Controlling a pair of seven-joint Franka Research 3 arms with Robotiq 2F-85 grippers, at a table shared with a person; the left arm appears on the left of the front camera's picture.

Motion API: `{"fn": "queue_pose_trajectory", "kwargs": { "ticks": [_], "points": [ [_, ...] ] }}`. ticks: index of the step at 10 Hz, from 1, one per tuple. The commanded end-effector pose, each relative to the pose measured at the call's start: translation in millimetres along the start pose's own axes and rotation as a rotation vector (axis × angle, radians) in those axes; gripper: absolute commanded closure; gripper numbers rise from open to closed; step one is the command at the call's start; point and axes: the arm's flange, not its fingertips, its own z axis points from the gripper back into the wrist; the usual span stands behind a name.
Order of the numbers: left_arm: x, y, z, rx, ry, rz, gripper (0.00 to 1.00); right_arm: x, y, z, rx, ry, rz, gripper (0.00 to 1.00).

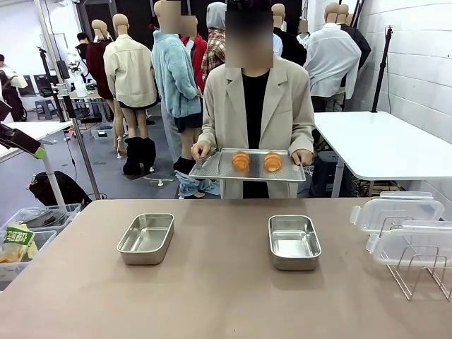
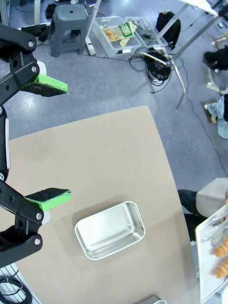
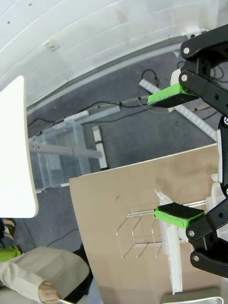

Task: Place the bread in airtight containers.
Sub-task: Lift both Airtight Container.

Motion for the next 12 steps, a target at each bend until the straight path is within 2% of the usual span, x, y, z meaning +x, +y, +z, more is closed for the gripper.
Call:
{"fn": "queue_pose_trajectory", "kwargs": {
  "ticks": [1,12],
  "points": [
    [-0.4,1.9,-1.0,-0.001,0.001,-0.012,0.0,-0.9,-0.6,0.7,-0.005,0.01,0.015,0.0],
    [-0.4,1.9,-1.0,-0.001,0.001,-0.012,0.0,-0.9,-0.6,0.7,-0.005,0.01,0.015,0.0]
  ]
}}
